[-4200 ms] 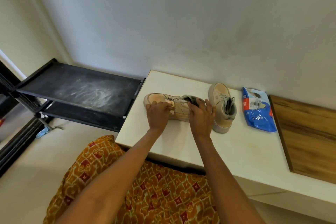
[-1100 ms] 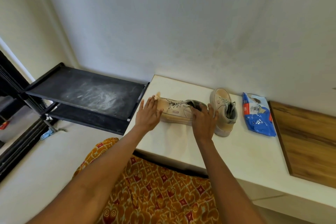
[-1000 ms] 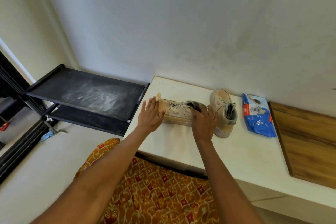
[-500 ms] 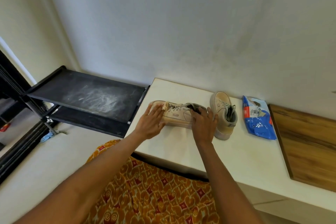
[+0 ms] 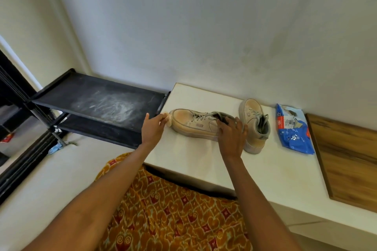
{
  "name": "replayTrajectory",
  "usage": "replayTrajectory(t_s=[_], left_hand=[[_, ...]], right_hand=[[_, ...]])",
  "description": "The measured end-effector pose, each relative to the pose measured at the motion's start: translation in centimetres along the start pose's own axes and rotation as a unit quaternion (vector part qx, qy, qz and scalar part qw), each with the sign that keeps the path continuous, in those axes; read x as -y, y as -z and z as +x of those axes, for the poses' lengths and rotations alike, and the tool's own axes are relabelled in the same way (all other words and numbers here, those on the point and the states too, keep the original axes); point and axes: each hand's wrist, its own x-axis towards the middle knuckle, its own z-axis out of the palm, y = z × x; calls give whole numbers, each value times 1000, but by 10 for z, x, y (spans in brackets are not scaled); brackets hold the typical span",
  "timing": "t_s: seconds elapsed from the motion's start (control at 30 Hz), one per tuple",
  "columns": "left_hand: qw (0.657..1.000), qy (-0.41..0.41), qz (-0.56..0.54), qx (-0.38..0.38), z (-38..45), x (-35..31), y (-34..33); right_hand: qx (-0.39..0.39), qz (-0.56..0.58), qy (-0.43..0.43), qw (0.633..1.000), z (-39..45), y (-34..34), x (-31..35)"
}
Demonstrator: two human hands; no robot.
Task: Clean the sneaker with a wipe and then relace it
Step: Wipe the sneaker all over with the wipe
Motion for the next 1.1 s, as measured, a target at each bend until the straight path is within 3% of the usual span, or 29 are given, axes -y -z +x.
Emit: replayTrajectory(t_s=[0.17, 0.3, 0.57, 0.97, 1.1], left_hand=[[978, 135, -156, 13, 22, -19, 0], [963, 210, -168, -4, 33, -29, -2], [985, 110, -125, -50, -26, -57, -26], [991, 131, -26, -29, 22, -58, -25], [999, 17, -39, -8, -7, -62, -34]], right_hand=[[-9, -1, 12, 1000, 1, 0, -1], [-17, 0, 11, 1000, 0, -2, -3], [-39, 7, 12, 999, -1, -5, -3], [-2, -11, 20, 1000, 2, -4, 0], [-5, -8, 37, 999, 5, -6, -4]])
